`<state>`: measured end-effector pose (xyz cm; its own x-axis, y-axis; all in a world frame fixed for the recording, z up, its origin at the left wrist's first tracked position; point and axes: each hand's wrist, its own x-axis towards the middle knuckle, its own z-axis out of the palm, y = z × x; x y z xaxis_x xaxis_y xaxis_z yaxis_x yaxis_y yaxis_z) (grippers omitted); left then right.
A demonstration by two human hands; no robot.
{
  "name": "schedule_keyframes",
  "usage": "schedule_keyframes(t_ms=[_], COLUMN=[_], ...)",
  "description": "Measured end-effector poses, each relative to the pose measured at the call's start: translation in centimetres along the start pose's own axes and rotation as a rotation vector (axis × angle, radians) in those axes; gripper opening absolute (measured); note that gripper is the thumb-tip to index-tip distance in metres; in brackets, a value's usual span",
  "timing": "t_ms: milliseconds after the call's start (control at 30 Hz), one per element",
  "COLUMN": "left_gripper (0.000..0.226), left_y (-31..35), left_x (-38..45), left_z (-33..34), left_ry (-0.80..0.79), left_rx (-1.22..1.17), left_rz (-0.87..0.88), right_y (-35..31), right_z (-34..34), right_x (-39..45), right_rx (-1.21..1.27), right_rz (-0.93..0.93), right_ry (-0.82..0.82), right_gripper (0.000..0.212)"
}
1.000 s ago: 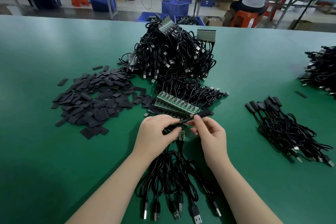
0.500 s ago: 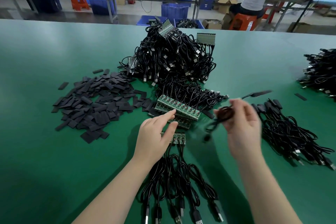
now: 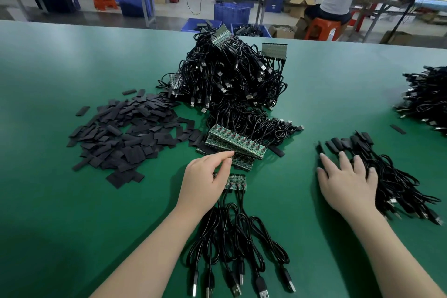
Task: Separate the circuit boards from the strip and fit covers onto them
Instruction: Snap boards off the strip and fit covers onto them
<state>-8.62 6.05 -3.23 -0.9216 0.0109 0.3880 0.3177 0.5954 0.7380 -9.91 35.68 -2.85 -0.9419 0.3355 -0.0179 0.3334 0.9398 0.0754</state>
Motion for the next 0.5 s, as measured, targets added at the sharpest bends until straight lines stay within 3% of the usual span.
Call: schedule_keyframes(t_ms=[167,300,333,433,500], left_gripper=[0.024,0.022,0.021,0.022,0.023], left_y=[0.0,-0.2,-0.3,-0.6,-0.8], left_x=[0.0,0.0,0.1,0.2,0.3], left_z=[0.1,0.3,0.3,0.5,0.6], left_ry=[0.014,0.040,0.020,-0.117,-0.172], left_rx=[0.014,0.094,0.140,0.290,0.323], left_rz=[0.001,-0.003,-0.006,-0.064,-0.083], right_y=[0.9,-2.3,-3.7,-7.7,-9.8], right_z=[-1.0,-3.1,-3.8,-4.6,-4.1], right_x=[1.9,-0.1,-1.3,-5.1,-6.8], right_rx=[0.064,0.147,0.226,0.462,0.467], right_rz=[0.086,-0.005,-0.071,-0.253,-0.379], right_ry=[-0.010,0.283,0.273,-0.027,-0.162], right_gripper=[0.052,0.038,0.033,0.030,0.036])
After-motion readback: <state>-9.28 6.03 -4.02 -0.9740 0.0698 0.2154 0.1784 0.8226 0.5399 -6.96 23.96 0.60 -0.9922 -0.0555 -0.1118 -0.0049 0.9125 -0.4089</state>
